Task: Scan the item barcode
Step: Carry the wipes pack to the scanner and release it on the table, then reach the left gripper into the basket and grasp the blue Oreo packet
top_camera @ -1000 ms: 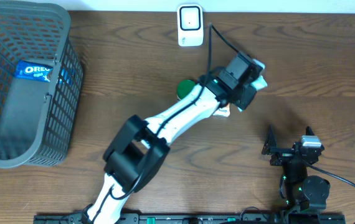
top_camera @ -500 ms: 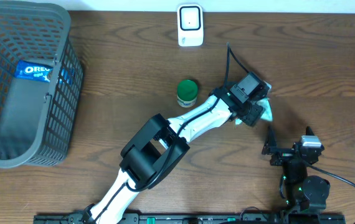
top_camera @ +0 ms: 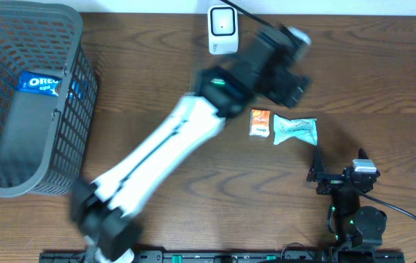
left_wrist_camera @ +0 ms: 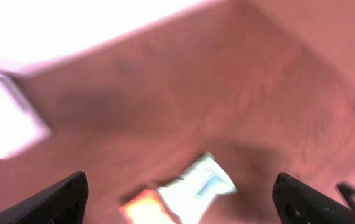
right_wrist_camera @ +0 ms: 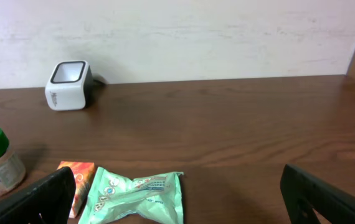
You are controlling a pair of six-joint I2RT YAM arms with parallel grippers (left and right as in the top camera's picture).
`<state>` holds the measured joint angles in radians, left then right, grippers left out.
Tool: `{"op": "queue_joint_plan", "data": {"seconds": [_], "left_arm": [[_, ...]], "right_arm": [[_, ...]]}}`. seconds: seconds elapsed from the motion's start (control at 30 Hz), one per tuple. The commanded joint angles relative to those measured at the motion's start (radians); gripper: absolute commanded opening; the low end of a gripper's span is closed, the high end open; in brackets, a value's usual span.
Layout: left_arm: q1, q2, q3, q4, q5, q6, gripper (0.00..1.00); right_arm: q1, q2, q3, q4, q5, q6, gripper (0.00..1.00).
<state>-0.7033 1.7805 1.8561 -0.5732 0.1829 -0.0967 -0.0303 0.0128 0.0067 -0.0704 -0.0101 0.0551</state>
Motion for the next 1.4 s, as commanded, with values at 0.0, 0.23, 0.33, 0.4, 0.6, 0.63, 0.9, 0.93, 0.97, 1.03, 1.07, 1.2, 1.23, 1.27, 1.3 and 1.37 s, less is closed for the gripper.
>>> {"op": "queue_joint_plan", "data": {"seconds": [0.0,0.23,0.33,0.4,0.6,0.63,0.9,0.93,0.97,1.03,1.07,1.2,1.23,1.27,1.3,1.37], "left_arm": [[0.144,-0.124,0.011,-0.072,-0.122,-0.012,0.95],[0.581,-0.26,0.011,-0.208,-0.177,-0.191,0.95],[0.768,-0.246,0.01,-0.266,-0.177,-0.332,0.95],[0.875,-0.219,0.01,-0.314,-0.176,-0.458,0.95],[1.035,-0.127,0.01,-0.353,-0.177,-0.507,0.96],[1.047,-0.109,0.007,-0.348,-0.175,-0.516,0.96],[1.053,0.083,0.007,-0.34,-0.309,-0.636,0.94],[1.055,0.109,0.007,-0.338,-0.328,-0.666,0.94],[1.056,0.136,0.007,-0.336,-0.342,-0.697,0.94],[1.061,0.183,0.007,-0.328,-0.353,-0.754,0.94],[1.061,0.209,0.007,-0.318,-0.352,-0.774,0.94],[1.06,0.29,0.007,-0.269,-0.351,-0.81,0.94],[1.06,0.31,0.007,-0.253,-0.352,-0.812,0.94],[1.06,0.327,0.007,-0.241,-0.352,-0.819,0.94],[1.06,0.344,0.007,-0.23,-0.351,-0.824,0.94],[1.06,0.372,0.007,-0.217,-0.35,-0.834,0.94]], "right_arm": [[0.005,-0.003,-0.001,-0.005,0.001,-0.011,0.99],[0.005,-0.003,-0.001,-0.005,0.001,-0.011,0.99],[0.005,-0.003,-0.001,-0.005,0.001,-0.011,0.99],[0.005,-0.003,-0.001,-0.005,0.001,-0.011,0.99],[0.005,-0.003,-0.001,-0.005,0.001,-0.011,0.99],[0.005,-0.003,-0.001,-0.005,0.001,-0.011,0.99],[0.005,-0.003,-0.001,-0.005,0.001,-0.011,0.99],[0.005,-0.003,-0.001,-0.005,0.001,-0.011,0.99],[0.005,-0.003,-0.001,-0.005,0.001,-0.011,0.99],[0.005,-0.003,-0.001,-0.005,0.001,-0.011,0.99],[0.005,-0.003,-0.001,-0.005,0.001,-0.011,0.99],[0.005,-0.003,-0.001,-0.005,0.001,-0.011,0.99],[0.005,-0.003,-0.001,-0.005,0.001,-0.011,0.99],[0.005,-0.003,-0.001,-0.005,0.001,-0.011,0.99],[0.005,-0.003,-0.001,-0.005,0.001,-0.011,0.99],[0.005,-0.003,-0.001,-0.005,0.001,-0.011,0.99]]}}
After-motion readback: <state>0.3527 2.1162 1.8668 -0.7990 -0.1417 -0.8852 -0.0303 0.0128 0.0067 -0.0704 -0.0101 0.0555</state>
